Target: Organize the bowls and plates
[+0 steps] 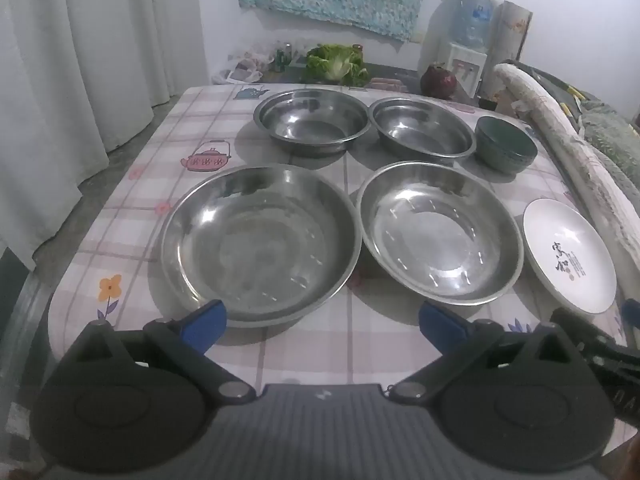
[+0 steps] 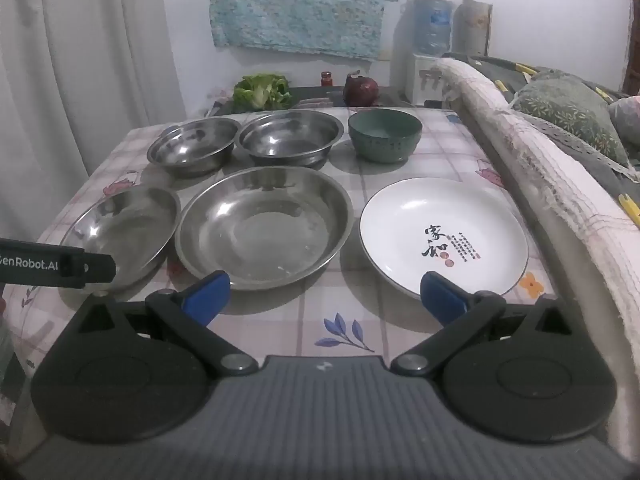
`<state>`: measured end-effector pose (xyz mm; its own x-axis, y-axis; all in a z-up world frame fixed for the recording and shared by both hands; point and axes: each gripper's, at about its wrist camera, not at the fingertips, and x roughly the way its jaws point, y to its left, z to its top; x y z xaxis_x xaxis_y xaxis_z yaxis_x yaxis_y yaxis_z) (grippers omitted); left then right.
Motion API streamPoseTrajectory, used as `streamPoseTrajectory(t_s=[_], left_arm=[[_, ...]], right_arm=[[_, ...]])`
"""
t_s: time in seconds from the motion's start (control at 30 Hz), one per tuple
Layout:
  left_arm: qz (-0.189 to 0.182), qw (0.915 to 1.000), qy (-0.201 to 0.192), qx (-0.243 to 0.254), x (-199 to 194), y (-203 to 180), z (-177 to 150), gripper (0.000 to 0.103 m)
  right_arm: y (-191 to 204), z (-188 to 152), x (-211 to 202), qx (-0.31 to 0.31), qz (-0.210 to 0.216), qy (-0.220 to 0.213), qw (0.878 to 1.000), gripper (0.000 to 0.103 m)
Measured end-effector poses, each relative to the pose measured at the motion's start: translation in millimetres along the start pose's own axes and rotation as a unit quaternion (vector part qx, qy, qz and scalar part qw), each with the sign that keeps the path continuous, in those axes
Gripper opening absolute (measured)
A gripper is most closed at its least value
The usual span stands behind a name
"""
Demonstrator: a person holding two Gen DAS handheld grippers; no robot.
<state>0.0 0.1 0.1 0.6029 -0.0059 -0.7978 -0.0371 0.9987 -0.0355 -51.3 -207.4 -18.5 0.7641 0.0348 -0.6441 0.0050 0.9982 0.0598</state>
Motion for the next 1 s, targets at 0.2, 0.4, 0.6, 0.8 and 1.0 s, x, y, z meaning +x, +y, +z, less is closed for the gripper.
streamPoseTrajectory(t_s=[0.2,0.4,0.6,0.8,1.0], left_arm=[[0.0,1.0,-0.004,0.003,5.1,-1.5,1.3,0.103],[-0.003,1.0,0.001,0.008,4.5,-8.2,4.5,0.103],[-0.008,0.9999,0.006,0.013,5.5,-12.1,2.3,0.103],[-0.011,0.9998,0.007,0.016,3.0,-13.8,0.4,0.103],[-0.011,0.9998,0.006,0.016,2.1,-14.5,0.0,0.103]], right_arm=[[-3.7,4.8,3.4,0.0,0.003,0.008,1.0,0.102],[-9.8,8.9,4.8,0.004,0.0,0.01,1.0,0.102],[-8.5,9.0,7.3,0.006,-0.004,0.011,1.0,0.102],[-7.8,7.5,5.3,0.001,-0.003,0.012,1.0,0.102],[-4.1,9.2,4.1,-0.005,-0.003,0.009,1.0,0.102]])
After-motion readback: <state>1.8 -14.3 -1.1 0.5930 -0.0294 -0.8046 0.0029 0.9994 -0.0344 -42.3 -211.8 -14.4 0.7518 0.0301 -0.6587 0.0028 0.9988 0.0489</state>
